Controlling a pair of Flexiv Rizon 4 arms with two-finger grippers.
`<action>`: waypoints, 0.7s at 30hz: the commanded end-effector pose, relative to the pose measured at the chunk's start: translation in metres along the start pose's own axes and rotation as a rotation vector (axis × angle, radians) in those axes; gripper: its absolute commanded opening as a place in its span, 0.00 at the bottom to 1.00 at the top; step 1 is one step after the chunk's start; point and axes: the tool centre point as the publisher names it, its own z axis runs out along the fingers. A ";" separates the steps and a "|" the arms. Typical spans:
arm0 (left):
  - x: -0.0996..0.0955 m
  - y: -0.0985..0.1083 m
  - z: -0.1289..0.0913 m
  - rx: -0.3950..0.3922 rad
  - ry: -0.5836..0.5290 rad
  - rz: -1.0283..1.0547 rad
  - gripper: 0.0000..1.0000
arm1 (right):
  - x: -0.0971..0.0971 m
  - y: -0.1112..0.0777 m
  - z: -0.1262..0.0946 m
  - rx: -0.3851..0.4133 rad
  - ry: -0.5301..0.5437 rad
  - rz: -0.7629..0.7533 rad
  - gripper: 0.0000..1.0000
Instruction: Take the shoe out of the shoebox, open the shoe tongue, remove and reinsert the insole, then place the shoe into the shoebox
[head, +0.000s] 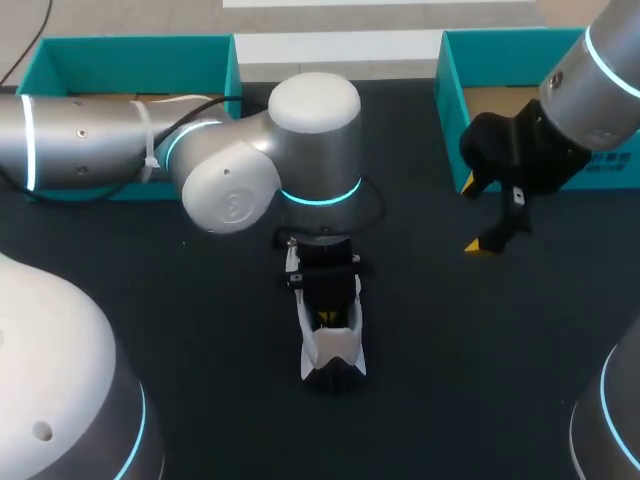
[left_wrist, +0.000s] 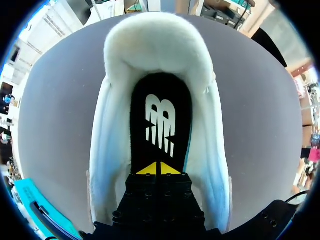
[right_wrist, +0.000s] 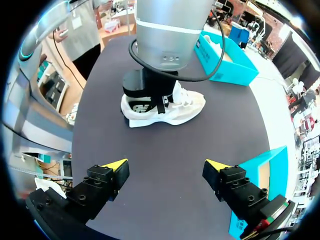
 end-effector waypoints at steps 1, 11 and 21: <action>0.012 -0.004 -0.022 0.051 -0.027 0.010 0.00 | -0.001 0.001 0.002 0.003 0.001 0.000 1.00; 0.008 -0.036 -0.031 0.344 -0.015 0.098 0.00 | -0.001 0.001 0.002 0.003 0.001 0.000 1.00; -0.001 -0.065 -0.033 0.483 -0.021 0.168 0.00 | -0.001 0.001 0.002 0.003 0.001 0.000 1.00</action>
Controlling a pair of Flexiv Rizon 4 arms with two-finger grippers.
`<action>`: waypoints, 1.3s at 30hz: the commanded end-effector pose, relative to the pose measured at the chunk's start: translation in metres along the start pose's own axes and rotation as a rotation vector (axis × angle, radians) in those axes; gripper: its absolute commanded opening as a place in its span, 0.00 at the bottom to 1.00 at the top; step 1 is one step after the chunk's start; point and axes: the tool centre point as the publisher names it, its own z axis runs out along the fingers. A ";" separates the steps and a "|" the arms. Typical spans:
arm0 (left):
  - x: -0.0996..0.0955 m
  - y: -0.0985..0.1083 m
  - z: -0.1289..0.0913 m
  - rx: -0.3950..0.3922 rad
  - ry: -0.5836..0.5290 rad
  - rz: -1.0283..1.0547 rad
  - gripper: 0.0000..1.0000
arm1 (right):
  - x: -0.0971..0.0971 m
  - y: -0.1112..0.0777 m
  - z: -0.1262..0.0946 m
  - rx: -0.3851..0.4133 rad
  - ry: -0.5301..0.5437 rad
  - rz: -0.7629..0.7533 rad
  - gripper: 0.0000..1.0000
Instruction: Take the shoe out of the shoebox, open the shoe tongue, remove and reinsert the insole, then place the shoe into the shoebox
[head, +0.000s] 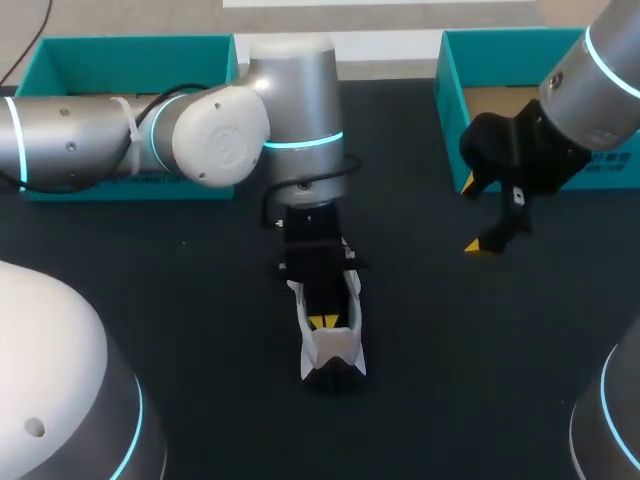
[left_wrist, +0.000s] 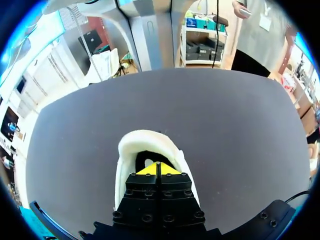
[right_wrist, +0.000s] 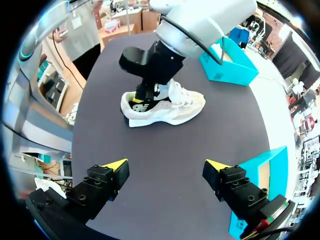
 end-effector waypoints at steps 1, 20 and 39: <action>-0.008 -0.002 0.003 0.064 0.005 0.010 0.00 | -0.001 0.001 0.002 0.003 0.001 0.000 1.00; -0.010 0.011 0.033 0.159 0.037 0.006 0.00 | -0.001 0.001 0.002 0.003 0.001 0.000 1.00; -0.004 0.035 0.053 -0.017 0.029 -0.060 0.00 | -0.001 0.001 0.002 0.003 0.001 0.000 1.00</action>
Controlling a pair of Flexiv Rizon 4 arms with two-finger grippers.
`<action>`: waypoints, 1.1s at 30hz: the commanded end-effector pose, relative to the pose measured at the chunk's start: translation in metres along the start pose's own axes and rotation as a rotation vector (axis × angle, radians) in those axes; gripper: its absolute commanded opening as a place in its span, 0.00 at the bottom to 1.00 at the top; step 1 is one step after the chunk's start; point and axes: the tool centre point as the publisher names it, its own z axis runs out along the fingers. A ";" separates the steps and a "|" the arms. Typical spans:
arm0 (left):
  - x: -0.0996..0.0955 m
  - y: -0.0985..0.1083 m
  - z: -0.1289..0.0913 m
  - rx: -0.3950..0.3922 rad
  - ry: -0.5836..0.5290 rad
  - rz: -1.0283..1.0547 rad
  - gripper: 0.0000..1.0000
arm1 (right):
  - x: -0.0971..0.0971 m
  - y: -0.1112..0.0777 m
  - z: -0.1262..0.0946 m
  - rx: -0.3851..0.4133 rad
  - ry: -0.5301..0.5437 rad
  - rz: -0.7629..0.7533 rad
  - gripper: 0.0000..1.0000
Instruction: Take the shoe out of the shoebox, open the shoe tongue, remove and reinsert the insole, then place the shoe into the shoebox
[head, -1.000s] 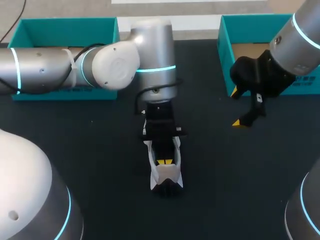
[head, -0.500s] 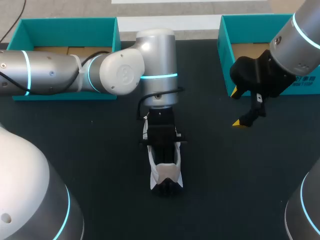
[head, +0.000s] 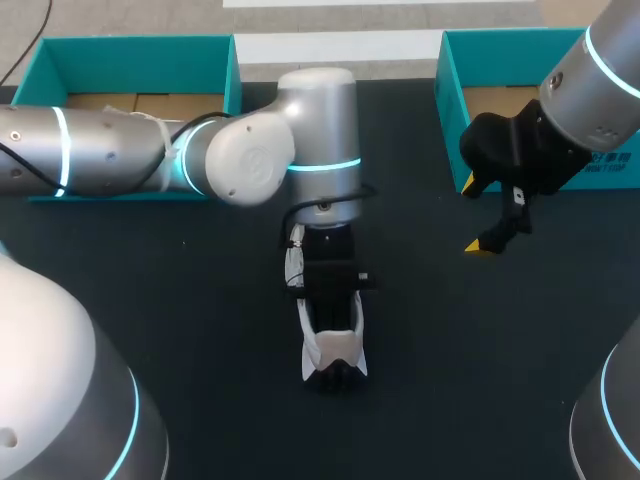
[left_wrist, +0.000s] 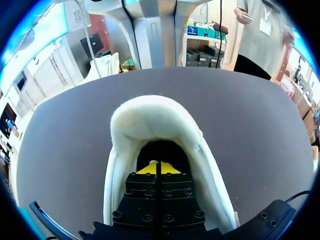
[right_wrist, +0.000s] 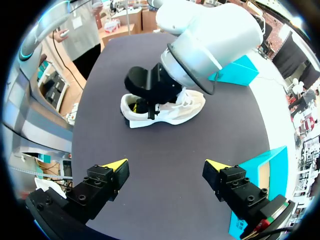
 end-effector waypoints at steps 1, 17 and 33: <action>0.004 0.015 0.009 -0.065 -0.007 -0.026 0.00 | -0.001 0.001 0.002 0.003 0.001 0.000 1.00; 0.019 0.063 -0.012 -0.301 -0.010 -0.087 0.00 | -0.001 0.001 0.002 0.003 0.001 0.000 1.00; 0.018 0.051 -0.043 -0.477 -0.015 -0.059 0.00 | -0.001 0.001 0.002 0.003 0.001 0.000 1.00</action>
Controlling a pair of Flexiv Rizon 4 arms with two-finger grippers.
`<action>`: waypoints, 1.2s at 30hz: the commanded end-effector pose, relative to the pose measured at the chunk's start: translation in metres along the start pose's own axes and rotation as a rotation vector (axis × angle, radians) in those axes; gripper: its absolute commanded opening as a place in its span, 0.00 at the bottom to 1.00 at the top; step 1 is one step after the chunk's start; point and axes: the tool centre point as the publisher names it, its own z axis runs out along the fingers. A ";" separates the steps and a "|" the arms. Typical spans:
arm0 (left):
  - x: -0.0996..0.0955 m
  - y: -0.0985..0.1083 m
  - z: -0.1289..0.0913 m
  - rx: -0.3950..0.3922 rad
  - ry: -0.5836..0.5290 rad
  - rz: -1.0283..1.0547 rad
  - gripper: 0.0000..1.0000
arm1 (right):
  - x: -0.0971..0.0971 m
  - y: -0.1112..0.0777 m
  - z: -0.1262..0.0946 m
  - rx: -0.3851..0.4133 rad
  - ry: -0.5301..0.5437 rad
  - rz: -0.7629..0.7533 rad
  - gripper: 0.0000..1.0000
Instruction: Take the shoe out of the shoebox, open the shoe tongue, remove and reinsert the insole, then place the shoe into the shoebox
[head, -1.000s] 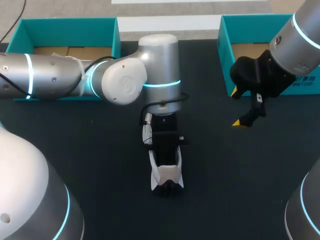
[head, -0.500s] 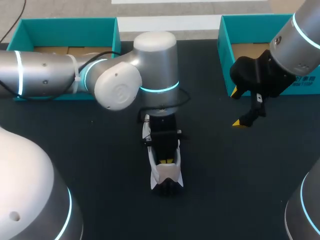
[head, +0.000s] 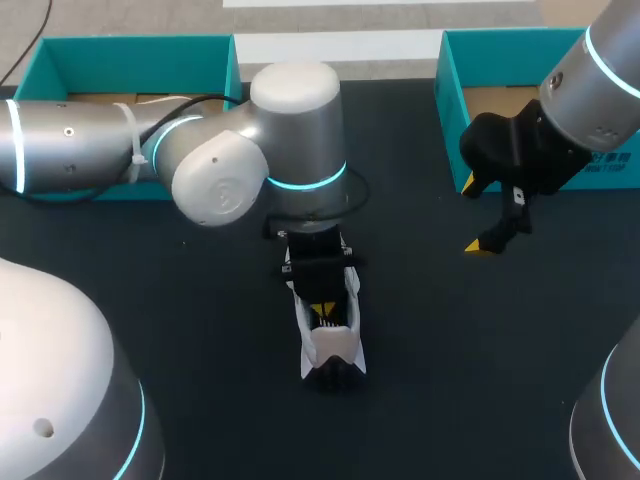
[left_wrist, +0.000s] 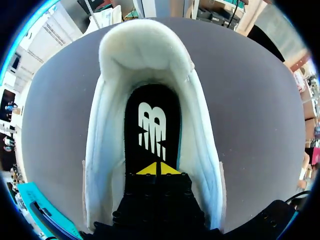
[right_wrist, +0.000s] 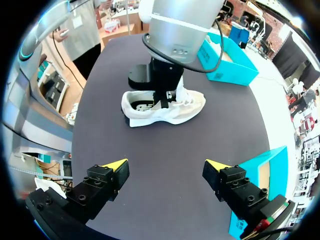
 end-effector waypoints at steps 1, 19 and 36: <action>-0.001 -0.005 -0.005 -0.039 -0.002 0.012 0.00 | -0.001 0.001 0.002 0.003 0.001 0.000 1.00; -0.008 -0.018 -0.076 -0.364 -0.064 0.100 0.00 | -0.001 0.001 0.002 0.003 0.001 0.000 1.00; -0.014 0.001 -0.055 -0.418 0.001 0.029 1.00 | -0.001 0.001 0.002 0.003 0.001 0.000 1.00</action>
